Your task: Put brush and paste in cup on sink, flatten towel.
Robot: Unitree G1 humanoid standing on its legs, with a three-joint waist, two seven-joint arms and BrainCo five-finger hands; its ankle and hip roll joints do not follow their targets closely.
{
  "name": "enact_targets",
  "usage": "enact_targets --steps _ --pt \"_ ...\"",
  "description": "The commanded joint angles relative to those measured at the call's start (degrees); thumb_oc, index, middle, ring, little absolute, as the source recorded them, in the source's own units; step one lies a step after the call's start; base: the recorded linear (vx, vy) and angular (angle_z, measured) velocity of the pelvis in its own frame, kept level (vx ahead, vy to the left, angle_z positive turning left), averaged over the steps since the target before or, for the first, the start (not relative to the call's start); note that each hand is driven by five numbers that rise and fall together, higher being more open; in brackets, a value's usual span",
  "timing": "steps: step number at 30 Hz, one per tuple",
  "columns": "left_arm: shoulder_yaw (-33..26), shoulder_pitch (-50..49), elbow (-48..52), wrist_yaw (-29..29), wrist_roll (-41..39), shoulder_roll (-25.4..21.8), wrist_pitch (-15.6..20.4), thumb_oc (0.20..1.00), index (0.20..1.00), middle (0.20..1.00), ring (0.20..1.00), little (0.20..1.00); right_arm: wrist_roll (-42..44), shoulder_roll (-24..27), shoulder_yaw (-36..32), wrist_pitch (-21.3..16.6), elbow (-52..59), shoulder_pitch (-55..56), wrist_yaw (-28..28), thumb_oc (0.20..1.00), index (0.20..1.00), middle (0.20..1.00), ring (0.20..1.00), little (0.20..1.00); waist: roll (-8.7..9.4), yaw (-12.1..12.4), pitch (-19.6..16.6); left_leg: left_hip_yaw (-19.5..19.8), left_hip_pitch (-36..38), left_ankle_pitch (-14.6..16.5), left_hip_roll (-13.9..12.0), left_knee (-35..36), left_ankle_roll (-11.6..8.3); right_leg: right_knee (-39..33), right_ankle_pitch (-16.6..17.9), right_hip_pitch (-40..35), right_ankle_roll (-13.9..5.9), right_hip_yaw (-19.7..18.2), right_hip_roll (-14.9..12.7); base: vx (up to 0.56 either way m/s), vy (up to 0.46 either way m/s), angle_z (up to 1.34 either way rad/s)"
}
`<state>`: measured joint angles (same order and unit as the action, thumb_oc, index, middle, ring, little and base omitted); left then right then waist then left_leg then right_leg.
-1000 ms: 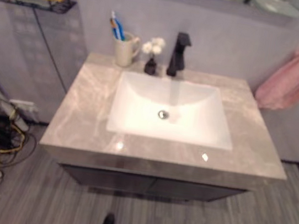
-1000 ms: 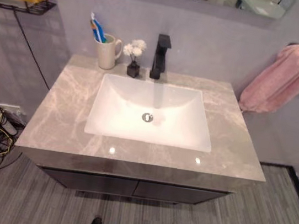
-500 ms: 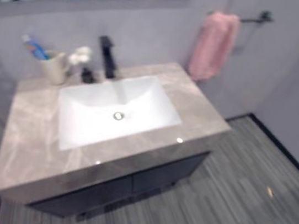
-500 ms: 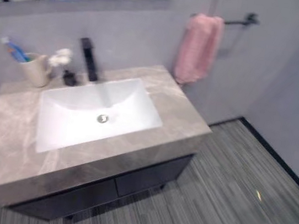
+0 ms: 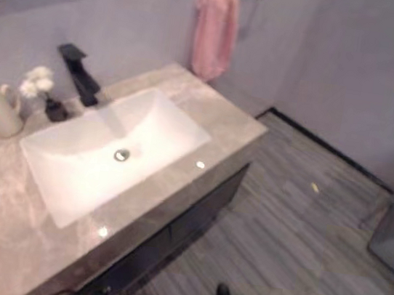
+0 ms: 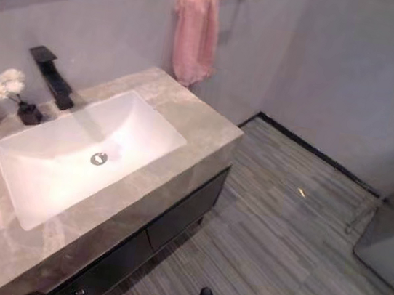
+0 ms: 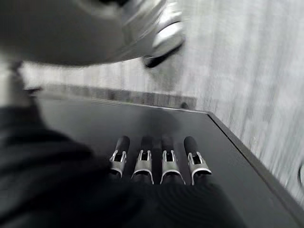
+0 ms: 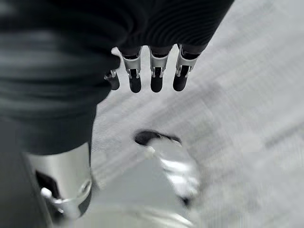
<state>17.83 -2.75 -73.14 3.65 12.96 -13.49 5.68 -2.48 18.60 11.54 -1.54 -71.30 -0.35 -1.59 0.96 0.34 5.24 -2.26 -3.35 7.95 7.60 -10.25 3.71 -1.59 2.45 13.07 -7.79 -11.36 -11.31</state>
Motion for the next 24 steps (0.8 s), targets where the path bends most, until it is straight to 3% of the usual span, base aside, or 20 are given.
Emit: enact_targets --steps 1,2,4,5,6,8,10,11,17,20,21,22,23,24 --pt "-3.0 -1.5 -0.9 0.4 2.0 -2.1 -0.8 1.000 1.000 1.000 1.000 1.000 -2.5 2.8 1.6 -0.1 0.1 -1.3 0.8 1.000 1.000 1.000 1.000 1.000 -2.22 3.6 2.9 0.9 0.9 4.2 -1.0 0.9 2.35 1.3 4.2 -1.1 -3.34 18.4 -0.9 -0.12 0.018 -1.91" --pt "-3.3 -1.6 -0.4 0.4 1.8 -1.9 -1.1 1.000 1.000 1.000 1.000 1.000 -2.6 2.6 1.4 0.1 0.1 -1.2 1.1 1.000 1.000 1.000 1.000 1.000 -2.91 4.3 3.1 -0.2 0.9 3.5 -1.7 1.6 2.36 3.3 2.1 -1.6 -2.59 24.9 -2.3 -0.07 -0.020 -1.89" --pt "-3.4 -1.4 0.4 0.5 1.0 -2.1 -1.2 1.000 1.000 1.000 1.000 1.000 -1.7 2.4 0.3 0.1 -1.8 0.4 1.0 1.000 1.000 1.000 1.000 1.000 -3.41 2.8 2.6 -0.6 1.9 2.4 -2.1 4.1 2.87 11.7 -2.1 -3.3 -0.65 24.8 -1.6 0.00 -0.084 -1.20" --pt "-3.6 -1.1 0.6 0.9 0.5 -2.2 -1.4 1.000 1.000 1.000 1.000 1.000 -1.7 2.5 -0.1 0.2 -2.4 0.4 1.2 1.000 1.000 1.000 1.000 1.000 -3.71 3.0 2.3 -1.0 1.9 2.0 -2.4 4.6 3.13 15.7 -3.7 -3.2 -0.09 26.9 -2.4 0.07 -0.209 -0.16" --pt "-3.6 -0.4 2.1 0.8 -1.1 -2.5 -1.7 1.000 1.000 1.000 1.000 1.000 -1.7 2.9 0.1 0.4 -2.7 -0.9 1.8 1.000 1.000 1.000 1.000 1.000 -3.93 4.6 1.6 -3.9 2.9 1.6 -3.9 6.6 2.46 20.8 -7.8 -6.3 0.29 37.4 -4.5 0.06 -0.159 -0.13" --pt "-3.6 -0.3 2.8 0.5 -1.3 -2.7 -1.8 1.000 1.000 1.000 1.000 1.000 -1.3 3.0 0.0 0.2 -2.7 -1.2 1.8 1.000 1.000 1.000 1.000 1.000 -3.35 4.9 1.4 -4.9 3.1 1.6 -4.2 6.8 2.31 20.9 -8.1 -7.1 0.06 38.2 -4.1 0.05 -0.263 -1.18" --pt "-4.4 1.5 2.8 1.7 -3.4 -3.3 -1.8 1.000 1.000 1.000 1.000 1.000 1.6 3.5 0.9 -0.4 -0.6 -3.1 1.9 1.000 1.000 1.000 1.000 1.000 -1.21 4.7 0.8 -7.5 2.3 0.4 -6.9 7.3 -0.02 10.5 -8.3 -9.3 1.12 34.1 2.1 0.07 -0.678 -1.61" --pt "-4.9 2.2 2.4 2.0 -3.8 -3.5 -1.9 1.000 1.000 1.000 1.000 1.000 1.3 4.2 1.3 -0.5 0.0 -2.7 1.8 1.000 1.000 1.000 1.000 1.000 -0.42 4.1 0.8 -7.9 2.5 -0.2 -8.1 7.6 -1.02 7.9 -8.2 -10.5 1.66 34.0 3.5 0.07 -0.623 -1.39" --pt "-4.7 4.0 1.1 2.0 -3.6 -3.8 -2.3 1.000 1.000 1.000 1.000 1.000 1.3 5.1 1.4 -0.5 -0.4 -1.7 2.2 1.000 1.000 1.000 1.000 1.000 1.10 3.0 0.8 -7.7 2.2 -2.1 -10.9 7.9 -3.46 3.4 -8.4 -11.9 3.65 32.7 7.4 0.06 -0.283 -0.18" --pt "-4.9 4.9 1.1 2.4 -3.9 -3.8 -2.5 1.000 1.000 1.000 1.000 1.000 1.6 4.9 2.1 -0.9 0.4 -0.9 2.4 1.000 1.000 1.000 1.000 1.000 2.58 2.9 1.7 -7.0 0.7 -3.4 -13.1 2.9 -4.94 0.9 -8.5 -13.7 5.36 31.5 9.9 0.10 -0.371 0.08" --pt "-6.3 4.3 1.6 2.7 -4.4 -4.2 -3.2 1.000 1.000 1.000 1.000 1.000 -1.2 4.5 4.7 0.1 16.1 1.3 2.0 1.000 1.000 1.000 1.000 1.000 3.54 3.0 2.8 -6.1 -1.1 -4.1 -13.7 -3.3 -5.31 -0.4 -8.4 -15.0 6.29 30.3 11.1 0.12 -0.354 -0.09" --pt "-7.3 4.7 1.2 3.4 -5.4 -4.3 -3.1 1.000 1.000 1.000 1.000 1.000 -1.4 5.1 4.9 0.0 18.6 2.5 1.9 1.000 1.000 1.000 1.000 1.000 4.14 3.5 3.6 -4.4 -2.3 -5.3 -13.2 -6.0 -5.53 -0.4 -8.6 -15.4 6.60 29.8 11.5 0.07 -0.291 -0.49" --pt "-8.3 5.2 1.2 3.7 -7.0 -4.0 -3.5 1.000 1.000 1.000 1.000 1.000 -2.0 5.7 4.4 0.4 24.7 4.1 1.3 1.000 1.000 1.000 1.000 1.000 5.57 3.7 4.0 -0.3 -6.4 -4.4 -8.5 -5.6 -4.35 -1.5 -8.1 -14.8 6.63 29.9 11.2 0.08 -0.156 -0.41" --pt "-8.7 5.2 1.0 3.9 -7.5 -4.0 -3.3 1.000 1.000 1.000 1.000 1.000 -2.1 5.6 3.9 0.3 26.3 4.9 1.3 1.000 1.000 1.000 1.000 1.000 5.86 3.5 4.0 -0.9 -6.9 -2.9 -8.3 -3.6 -4.37 -1.5 -8.2 -15.1 6.14 30.0 11.3 0.09 -0.097 -0.33"
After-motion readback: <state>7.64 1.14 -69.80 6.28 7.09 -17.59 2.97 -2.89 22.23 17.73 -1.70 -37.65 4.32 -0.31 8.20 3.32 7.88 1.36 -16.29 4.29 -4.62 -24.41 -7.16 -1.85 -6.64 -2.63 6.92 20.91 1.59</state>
